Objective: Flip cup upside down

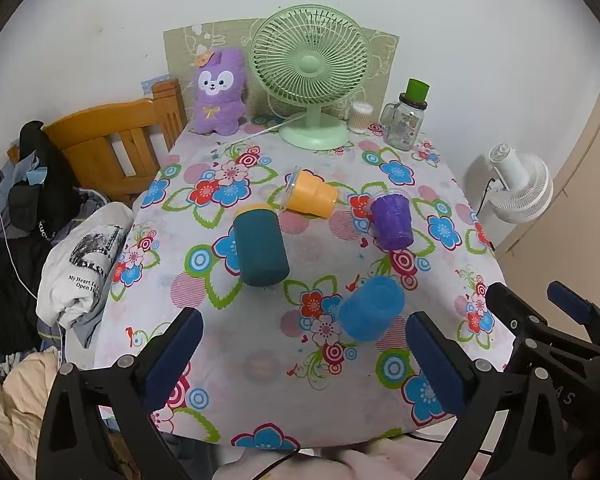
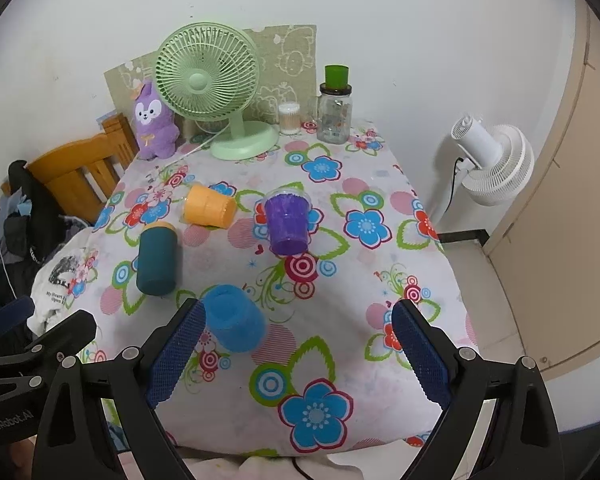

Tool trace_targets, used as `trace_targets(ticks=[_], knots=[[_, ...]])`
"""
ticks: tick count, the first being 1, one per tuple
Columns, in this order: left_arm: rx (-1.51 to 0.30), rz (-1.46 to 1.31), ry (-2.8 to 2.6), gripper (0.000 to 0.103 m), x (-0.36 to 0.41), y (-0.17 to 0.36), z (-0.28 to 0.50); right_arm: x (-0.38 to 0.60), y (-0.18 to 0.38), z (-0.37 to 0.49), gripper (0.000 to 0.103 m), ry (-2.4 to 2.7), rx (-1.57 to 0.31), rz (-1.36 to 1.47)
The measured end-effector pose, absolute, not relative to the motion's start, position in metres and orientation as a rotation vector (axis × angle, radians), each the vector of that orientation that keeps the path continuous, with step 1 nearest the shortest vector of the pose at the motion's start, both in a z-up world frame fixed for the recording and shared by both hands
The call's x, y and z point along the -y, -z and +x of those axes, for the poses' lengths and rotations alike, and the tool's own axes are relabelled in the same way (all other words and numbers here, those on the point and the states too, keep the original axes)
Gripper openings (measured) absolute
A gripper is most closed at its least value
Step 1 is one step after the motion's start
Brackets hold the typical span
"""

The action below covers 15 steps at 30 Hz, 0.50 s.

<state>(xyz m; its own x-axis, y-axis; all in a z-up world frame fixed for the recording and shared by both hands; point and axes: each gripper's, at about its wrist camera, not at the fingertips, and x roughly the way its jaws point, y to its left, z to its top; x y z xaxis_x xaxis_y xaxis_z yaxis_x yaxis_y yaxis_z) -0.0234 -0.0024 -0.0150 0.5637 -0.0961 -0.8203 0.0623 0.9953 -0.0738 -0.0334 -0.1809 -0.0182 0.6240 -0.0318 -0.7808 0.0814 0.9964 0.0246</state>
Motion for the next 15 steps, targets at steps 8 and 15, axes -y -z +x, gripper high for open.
trace_targets(ticks=[8,15], knots=[[-0.968,-0.029,0.096,0.103,0.0045,0.0145,-0.0257,0.1801,0.0173,-0.0356,0.096,0.061,-0.896,0.050],[-0.972,-0.023,0.088,0.103,0.0068,0.0144,-0.0284,0.1798,0.0190,-0.0362,0.096,0.060,-0.906,0.050]])
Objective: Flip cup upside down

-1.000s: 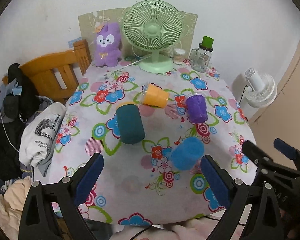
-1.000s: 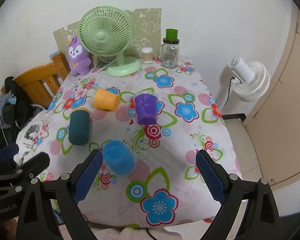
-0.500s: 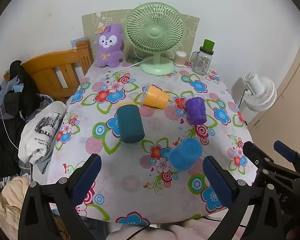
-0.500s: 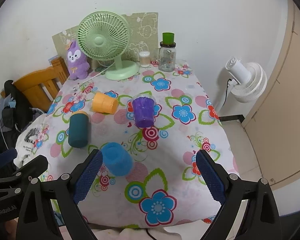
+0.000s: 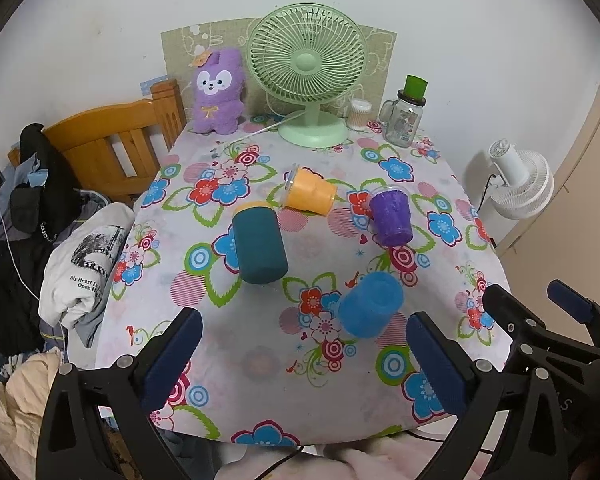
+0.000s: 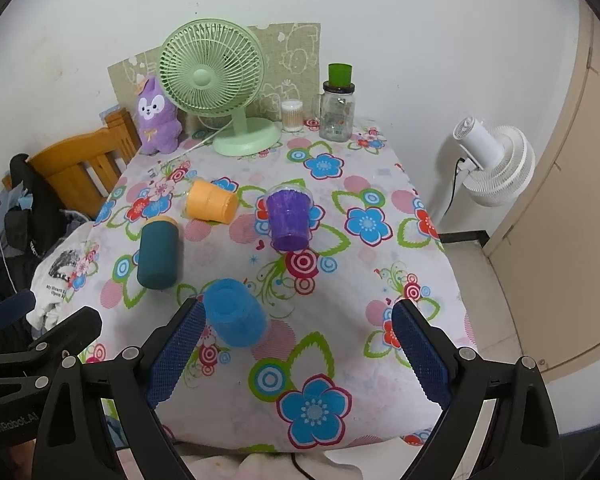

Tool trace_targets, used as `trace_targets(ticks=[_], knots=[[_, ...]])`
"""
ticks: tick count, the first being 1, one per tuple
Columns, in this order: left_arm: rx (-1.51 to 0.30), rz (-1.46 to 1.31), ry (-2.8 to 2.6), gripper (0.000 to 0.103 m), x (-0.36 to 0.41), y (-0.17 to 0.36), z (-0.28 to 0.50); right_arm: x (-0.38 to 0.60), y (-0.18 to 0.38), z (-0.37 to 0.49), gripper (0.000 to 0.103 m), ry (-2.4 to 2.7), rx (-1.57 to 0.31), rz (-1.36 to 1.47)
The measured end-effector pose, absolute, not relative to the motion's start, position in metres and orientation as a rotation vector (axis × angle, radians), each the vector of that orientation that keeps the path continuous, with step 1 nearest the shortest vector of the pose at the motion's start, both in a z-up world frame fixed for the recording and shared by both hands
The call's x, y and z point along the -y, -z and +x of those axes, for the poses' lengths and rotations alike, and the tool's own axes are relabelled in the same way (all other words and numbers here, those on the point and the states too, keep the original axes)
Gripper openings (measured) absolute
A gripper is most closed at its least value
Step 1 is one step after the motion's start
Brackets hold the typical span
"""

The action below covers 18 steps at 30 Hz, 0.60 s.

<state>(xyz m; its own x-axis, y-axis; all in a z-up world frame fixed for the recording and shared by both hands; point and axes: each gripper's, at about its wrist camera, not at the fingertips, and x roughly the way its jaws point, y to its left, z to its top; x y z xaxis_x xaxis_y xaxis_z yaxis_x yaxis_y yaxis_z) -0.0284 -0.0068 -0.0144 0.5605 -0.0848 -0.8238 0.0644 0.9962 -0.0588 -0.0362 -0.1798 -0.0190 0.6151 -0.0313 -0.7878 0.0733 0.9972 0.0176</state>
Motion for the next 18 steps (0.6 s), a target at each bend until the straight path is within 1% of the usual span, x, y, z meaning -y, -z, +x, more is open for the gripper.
trace_targets(ticks=[18], knots=[[-0.965,-0.020,0.082,0.103,0.0091,0.0126,-0.0279,0.1841,0.0158,-0.0397,0.096,0.072,-0.892,0.057]])
